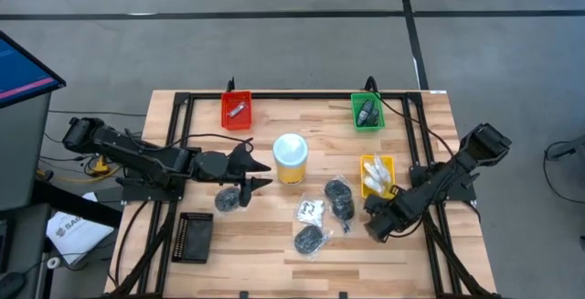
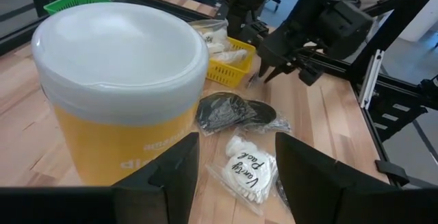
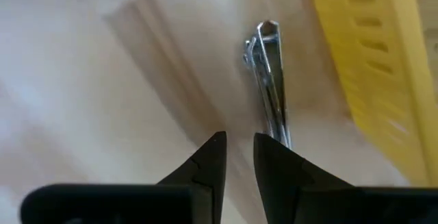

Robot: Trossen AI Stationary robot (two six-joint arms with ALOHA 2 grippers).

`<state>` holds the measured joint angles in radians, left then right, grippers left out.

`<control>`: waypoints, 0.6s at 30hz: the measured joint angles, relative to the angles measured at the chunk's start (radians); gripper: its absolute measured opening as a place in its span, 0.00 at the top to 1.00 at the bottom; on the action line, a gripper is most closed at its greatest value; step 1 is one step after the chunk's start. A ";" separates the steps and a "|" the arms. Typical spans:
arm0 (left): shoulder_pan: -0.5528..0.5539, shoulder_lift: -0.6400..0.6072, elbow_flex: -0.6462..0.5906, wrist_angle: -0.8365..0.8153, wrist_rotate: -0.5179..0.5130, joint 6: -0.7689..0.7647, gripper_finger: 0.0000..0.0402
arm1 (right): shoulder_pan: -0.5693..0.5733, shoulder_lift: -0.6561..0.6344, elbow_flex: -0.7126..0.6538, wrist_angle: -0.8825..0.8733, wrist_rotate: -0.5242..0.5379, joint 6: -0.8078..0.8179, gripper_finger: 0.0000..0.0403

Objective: Pick & Place Travel size toiletries
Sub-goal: Put the silver nail cutter into the red bin

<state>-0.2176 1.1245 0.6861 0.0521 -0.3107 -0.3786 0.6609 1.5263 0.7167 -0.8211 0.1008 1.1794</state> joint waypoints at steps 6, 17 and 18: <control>0.000 0.003 0.000 0.000 0.000 0.000 0.55 | 0.000 -0.004 -0.031 0.049 -0.008 0.014 0.84; 0.000 0.003 0.000 0.000 0.000 0.000 0.55 | 0.000 0.000 -0.011 0.121 -0.023 -0.042 0.89; 0.000 0.003 0.000 0.000 0.000 0.000 0.55 | 0.000 0.000 0.000 0.092 -0.027 -0.041 0.89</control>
<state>-0.2176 1.1278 0.6861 0.0525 -0.3103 -0.3786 0.6607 1.5265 0.7168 -0.7295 0.0736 1.1383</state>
